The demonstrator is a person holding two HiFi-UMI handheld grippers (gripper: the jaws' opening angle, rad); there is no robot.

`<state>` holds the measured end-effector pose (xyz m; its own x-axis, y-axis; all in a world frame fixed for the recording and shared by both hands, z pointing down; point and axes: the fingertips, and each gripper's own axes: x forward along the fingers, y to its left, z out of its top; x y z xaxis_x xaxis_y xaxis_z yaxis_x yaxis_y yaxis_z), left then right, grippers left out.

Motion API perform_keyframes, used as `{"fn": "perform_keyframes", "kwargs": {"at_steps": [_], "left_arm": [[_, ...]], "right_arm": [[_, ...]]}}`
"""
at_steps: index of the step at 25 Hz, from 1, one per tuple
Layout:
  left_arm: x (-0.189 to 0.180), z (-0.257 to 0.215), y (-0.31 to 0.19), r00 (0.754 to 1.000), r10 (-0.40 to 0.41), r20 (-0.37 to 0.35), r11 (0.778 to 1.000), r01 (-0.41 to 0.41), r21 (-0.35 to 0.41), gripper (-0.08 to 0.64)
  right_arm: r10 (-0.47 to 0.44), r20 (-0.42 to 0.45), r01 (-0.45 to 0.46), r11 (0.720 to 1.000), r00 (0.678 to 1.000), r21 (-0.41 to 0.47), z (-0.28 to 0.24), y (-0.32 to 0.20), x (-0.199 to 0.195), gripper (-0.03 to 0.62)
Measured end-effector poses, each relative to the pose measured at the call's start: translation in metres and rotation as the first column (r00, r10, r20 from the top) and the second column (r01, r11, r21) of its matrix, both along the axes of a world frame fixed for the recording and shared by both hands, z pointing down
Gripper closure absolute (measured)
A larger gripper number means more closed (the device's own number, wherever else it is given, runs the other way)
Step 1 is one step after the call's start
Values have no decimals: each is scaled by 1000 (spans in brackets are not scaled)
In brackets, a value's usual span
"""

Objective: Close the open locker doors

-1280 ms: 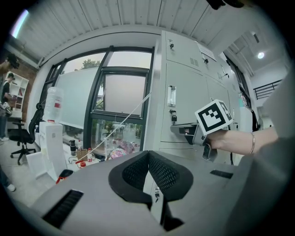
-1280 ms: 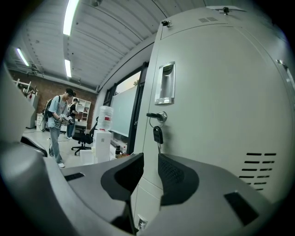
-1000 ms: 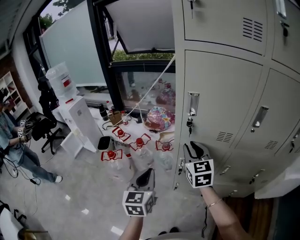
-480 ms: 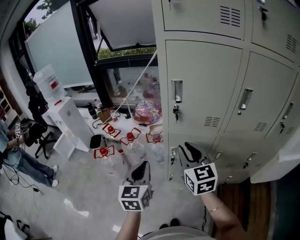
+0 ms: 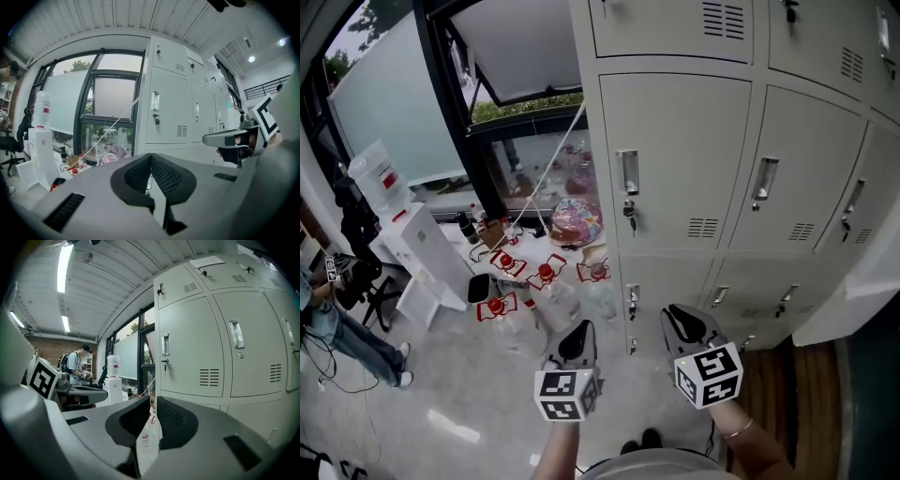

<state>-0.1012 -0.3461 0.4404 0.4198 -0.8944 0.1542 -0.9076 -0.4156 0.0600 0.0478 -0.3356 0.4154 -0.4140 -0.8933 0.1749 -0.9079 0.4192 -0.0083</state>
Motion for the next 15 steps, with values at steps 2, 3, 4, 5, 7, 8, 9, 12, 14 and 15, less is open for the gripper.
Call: {"fn": "perform_keyframes", "kwargs": {"at_steps": [2,3,4,5,7,8,9,12,14,15], "left_arm": [[2,0,3,1000,8,1,1000,-8,1,540],[3,1,4,1000,12,2,1000,-12,2,540],[4,1,5,1000,16,2,1000,-16,3,540],[4,1,6,1000,18,1,1000,-18,4,540],[5,1,8,1000,24,-2,1000,-24,4,540],[5,1,10,1000,26,-4,1000,-26,3,540],[5,2,11,1000,27,-5,1000,-27,1,540],[4,6,15,1000,27,-7,1000,-28,-8,540],[4,9,18,1000,26,-10,1000,-27,-15,540],[4,11,19,1000,26,-12,1000,-26,-17,540]], "right_arm": [[14,6,-14,1000,1000,-16,6,7,4,566],[20,8,-20,1000,1000,-22,9,11,5,569],[25,10,-25,999,1000,-29,11,14,7,573],[30,14,-30,999,999,-35,14,17,8,576],[41,21,-40,998,999,-47,17,22,10,585],[48,23,-46,998,999,-53,19,25,11,592],[54,24,-52,997,998,-57,20,27,13,599],[69,29,-67,995,997,-67,24,32,18,603],[78,31,-75,995,996,-71,25,34,21,604],[82,32,-80,994,996,-72,26,34,23,604]]}}
